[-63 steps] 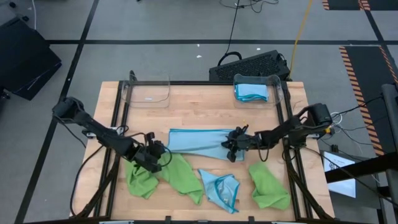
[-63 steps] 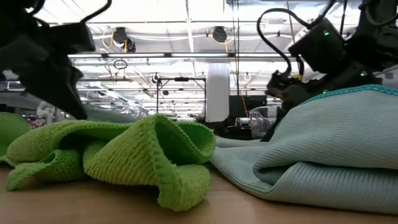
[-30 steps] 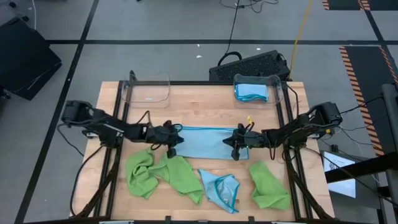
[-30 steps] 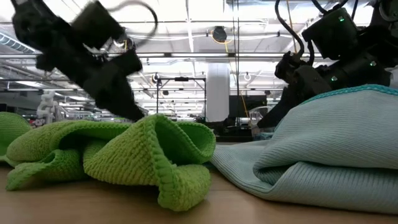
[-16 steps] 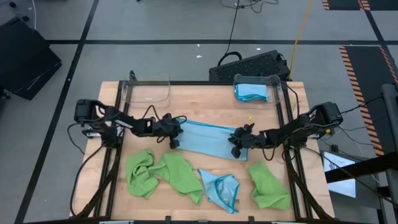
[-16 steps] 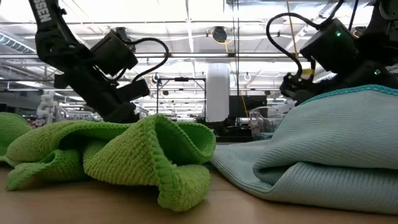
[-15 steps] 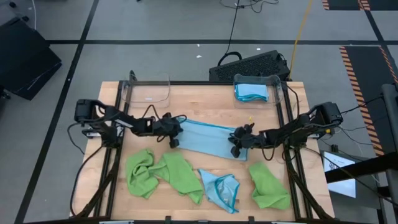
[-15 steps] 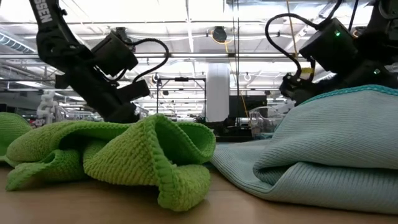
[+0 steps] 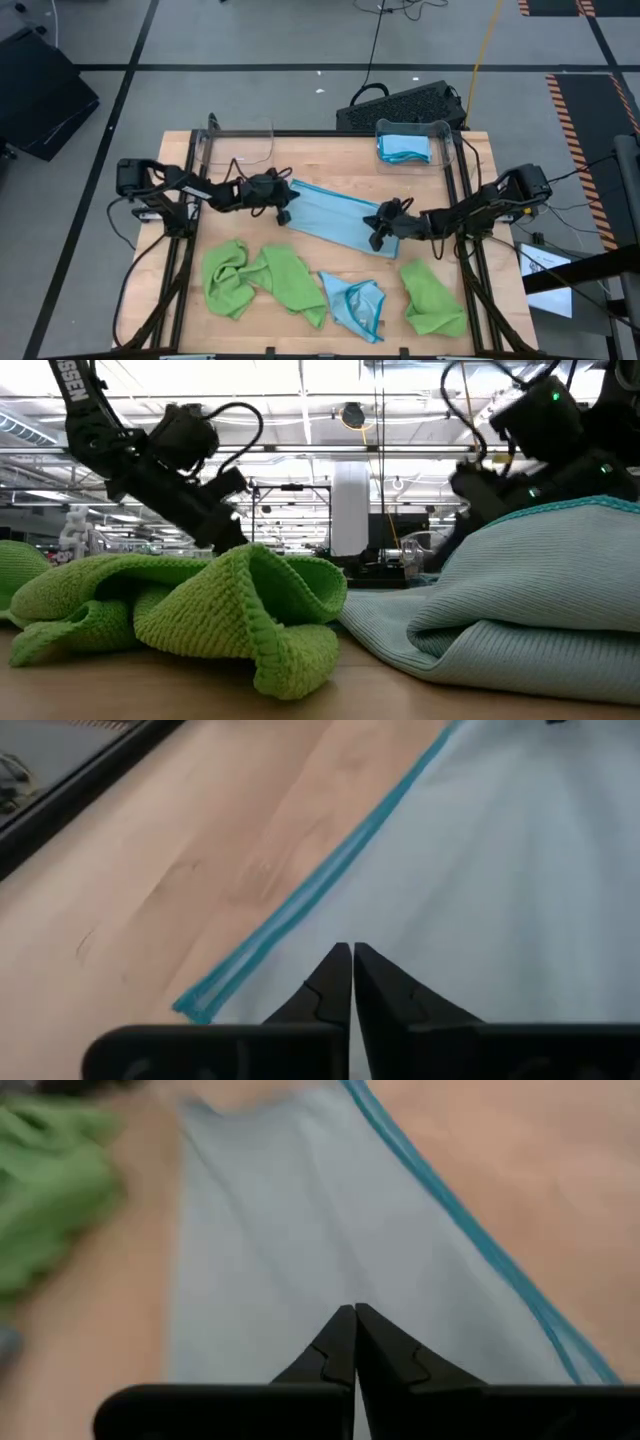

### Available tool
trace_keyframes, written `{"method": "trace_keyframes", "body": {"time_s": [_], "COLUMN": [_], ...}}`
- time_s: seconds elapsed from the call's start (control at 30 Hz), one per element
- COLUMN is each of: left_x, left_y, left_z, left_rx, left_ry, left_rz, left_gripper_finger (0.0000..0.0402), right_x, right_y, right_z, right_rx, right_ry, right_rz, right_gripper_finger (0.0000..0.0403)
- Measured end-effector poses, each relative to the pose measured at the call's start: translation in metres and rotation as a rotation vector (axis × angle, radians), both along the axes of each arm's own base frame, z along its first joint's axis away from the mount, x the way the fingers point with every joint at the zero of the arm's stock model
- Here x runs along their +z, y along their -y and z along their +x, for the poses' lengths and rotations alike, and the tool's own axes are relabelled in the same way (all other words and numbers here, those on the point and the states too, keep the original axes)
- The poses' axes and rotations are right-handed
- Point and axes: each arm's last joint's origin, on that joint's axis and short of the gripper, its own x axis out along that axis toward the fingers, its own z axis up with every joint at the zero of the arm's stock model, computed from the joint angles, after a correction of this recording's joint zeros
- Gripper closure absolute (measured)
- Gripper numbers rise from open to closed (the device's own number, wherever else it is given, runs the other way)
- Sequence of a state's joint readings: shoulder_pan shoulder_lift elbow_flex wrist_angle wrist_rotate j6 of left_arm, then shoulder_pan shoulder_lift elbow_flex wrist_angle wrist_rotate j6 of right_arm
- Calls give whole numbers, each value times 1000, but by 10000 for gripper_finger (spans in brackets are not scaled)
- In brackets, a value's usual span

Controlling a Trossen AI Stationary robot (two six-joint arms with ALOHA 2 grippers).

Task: Fold microfiber towels
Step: Fold the top blue microfiber cloth

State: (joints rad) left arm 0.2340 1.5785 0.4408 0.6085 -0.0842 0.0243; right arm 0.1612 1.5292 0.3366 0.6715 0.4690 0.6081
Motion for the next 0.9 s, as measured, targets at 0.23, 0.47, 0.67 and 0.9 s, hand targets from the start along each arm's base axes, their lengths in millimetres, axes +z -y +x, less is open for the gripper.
{"method": "trace_keyframes", "body": {"time_s": [0.23,0.47,0.67,0.9], "left_x": [28,53,35,-8], "left_y": [32,92,105,57], "left_z": [10,50,94,107], "left_rx": [-131,-257,-280,-89], "left_ry": [196,190,2,-282], "left_rz": [-140,-120,-105,-184], "left_gripper_finger": [380,380,380,380], "right_x": [15,8,6,-4], "right_y": [-1,-4,-12,-27], "right_z": [0,-25,-36,-33], "right_rx": [98,157,155,118], "right_ry": [35,-228,-297,-282], "right_rz": [-82,78,116,191], "right_gripper_finger": [403,403,403,403]}}
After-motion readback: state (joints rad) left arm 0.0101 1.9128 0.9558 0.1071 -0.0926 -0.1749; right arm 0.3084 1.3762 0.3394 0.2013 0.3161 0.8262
